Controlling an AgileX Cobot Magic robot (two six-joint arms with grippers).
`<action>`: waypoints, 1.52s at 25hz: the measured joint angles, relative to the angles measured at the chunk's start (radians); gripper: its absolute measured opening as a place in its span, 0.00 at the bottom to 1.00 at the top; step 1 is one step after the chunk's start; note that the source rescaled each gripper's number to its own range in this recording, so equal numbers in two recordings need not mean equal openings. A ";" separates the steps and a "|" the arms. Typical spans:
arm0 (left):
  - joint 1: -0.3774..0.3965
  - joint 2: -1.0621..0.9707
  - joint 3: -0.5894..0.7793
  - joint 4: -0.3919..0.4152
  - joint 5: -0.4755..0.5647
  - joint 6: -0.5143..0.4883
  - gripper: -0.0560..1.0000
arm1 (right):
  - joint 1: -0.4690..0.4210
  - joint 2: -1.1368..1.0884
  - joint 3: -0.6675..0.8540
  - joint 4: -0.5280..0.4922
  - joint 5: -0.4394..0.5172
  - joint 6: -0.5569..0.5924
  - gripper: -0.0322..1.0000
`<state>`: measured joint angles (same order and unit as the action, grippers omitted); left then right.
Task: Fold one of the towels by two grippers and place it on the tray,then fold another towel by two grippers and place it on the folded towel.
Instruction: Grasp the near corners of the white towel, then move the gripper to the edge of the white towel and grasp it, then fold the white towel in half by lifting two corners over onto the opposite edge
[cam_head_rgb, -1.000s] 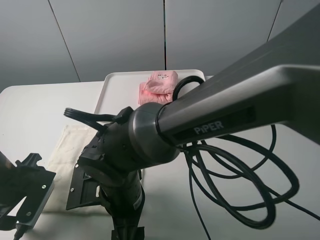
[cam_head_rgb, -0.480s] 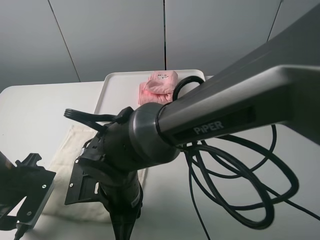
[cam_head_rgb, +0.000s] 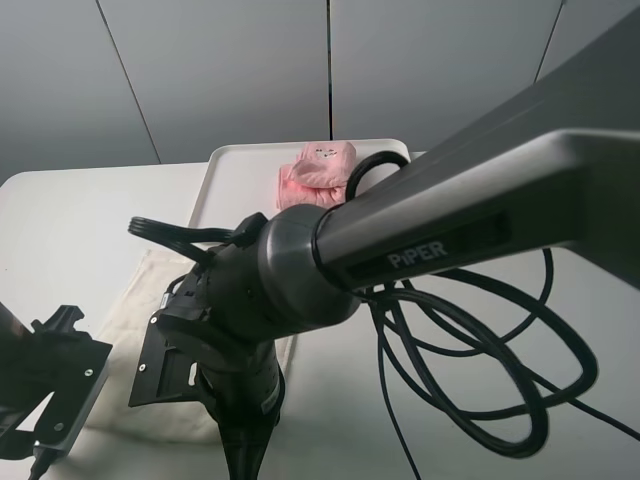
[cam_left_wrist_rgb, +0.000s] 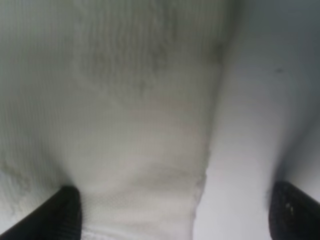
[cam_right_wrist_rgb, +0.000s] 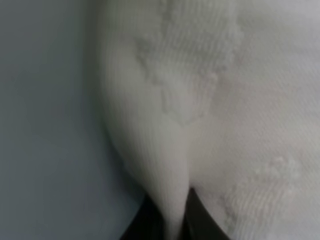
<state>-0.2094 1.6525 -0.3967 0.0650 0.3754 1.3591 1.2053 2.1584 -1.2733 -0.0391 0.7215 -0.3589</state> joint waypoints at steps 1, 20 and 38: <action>0.000 0.000 0.000 0.000 -0.009 0.000 0.97 | 0.000 0.000 0.000 0.000 0.000 0.000 0.03; -0.022 0.007 -0.003 0.054 -0.073 0.002 0.06 | 0.000 0.000 0.000 0.004 0.000 0.013 0.03; -0.087 -0.143 0.003 -0.014 -0.017 -0.124 0.06 | -0.002 -0.103 0.006 0.023 0.039 0.082 0.03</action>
<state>-0.2967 1.5095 -0.3941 0.0514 0.3583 1.2348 1.2031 2.0553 -1.2678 -0.0166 0.7604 -0.2771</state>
